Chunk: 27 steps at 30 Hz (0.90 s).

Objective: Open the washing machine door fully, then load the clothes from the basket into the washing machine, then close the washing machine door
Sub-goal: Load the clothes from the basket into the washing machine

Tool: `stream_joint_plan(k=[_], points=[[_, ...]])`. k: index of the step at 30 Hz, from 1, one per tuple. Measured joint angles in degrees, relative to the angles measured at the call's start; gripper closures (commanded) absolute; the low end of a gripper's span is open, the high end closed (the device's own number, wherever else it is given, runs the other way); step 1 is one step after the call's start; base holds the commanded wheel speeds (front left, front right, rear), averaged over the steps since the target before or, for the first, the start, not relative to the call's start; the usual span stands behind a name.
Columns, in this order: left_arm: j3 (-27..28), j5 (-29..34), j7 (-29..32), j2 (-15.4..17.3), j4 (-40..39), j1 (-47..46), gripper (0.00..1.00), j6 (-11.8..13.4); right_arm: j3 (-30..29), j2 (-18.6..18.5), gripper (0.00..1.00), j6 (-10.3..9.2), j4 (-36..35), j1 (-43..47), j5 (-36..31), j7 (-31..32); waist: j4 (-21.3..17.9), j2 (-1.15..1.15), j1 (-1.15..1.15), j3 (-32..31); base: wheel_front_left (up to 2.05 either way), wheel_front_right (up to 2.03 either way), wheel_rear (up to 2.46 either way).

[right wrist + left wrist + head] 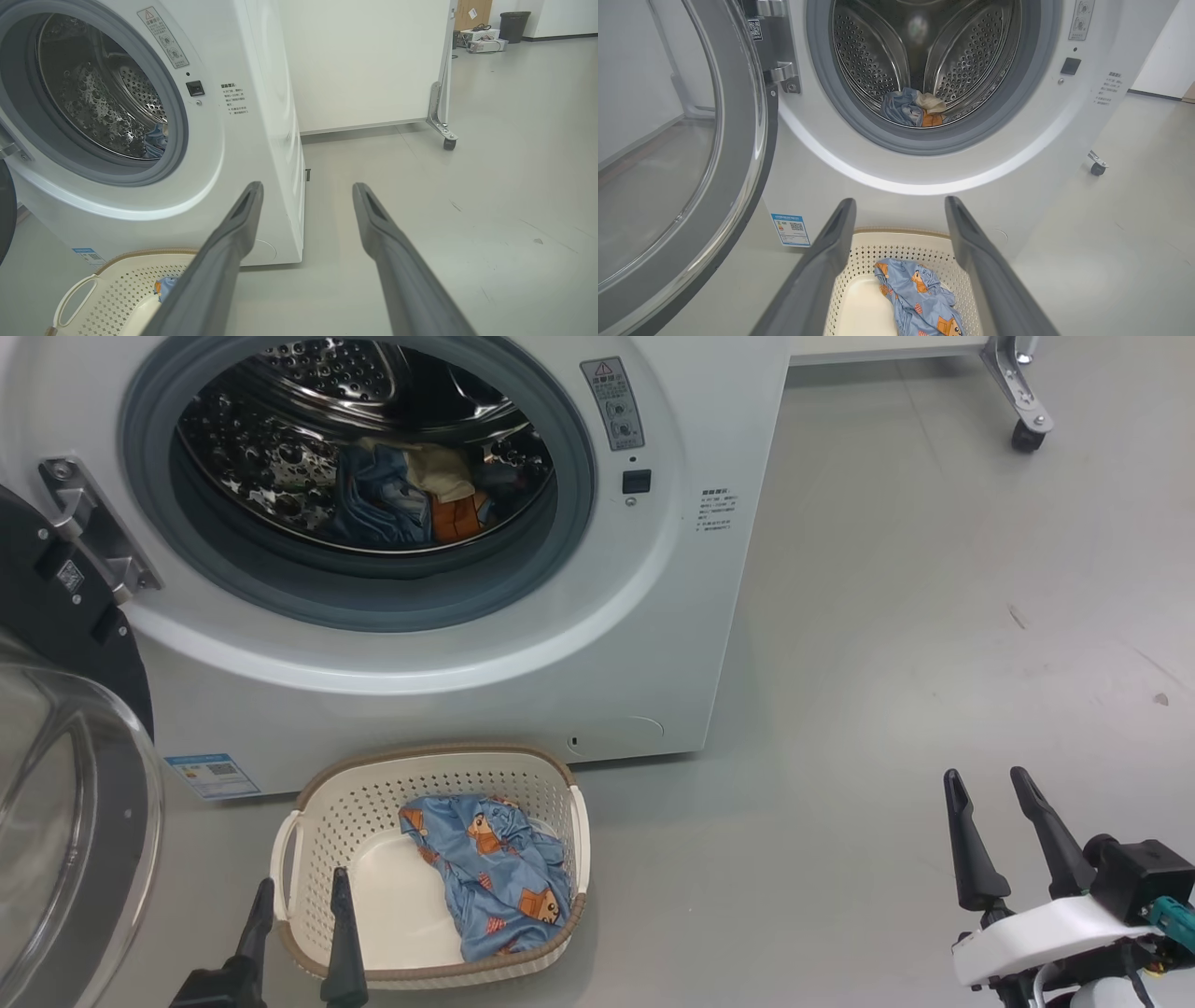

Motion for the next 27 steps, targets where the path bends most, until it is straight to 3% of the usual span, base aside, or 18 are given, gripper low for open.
stream_joint_plan(k=[18, 27], points=[[-1.0, 0.7, 1.6, 0.1, 2.7, -3.7, 0.0, 0.0, 0.9, 0.9, 0.0, 0.0, -1.8, -6.0, 0.0, 0.0, -4.5, 0.0, 0.0, 8.1, 0.0, 0.0, 0.0], [-0.2, -1.0, 6.1, 0.5, 6.0, -8.2, 0.0, -0.9, 1.5, 2.3, 0.0, 0.0, -2.5, -10.0, 0.0, 0.0, -7.4, 0.0, 0.0, 14.1, 0.0, 0.0, 0.0]])
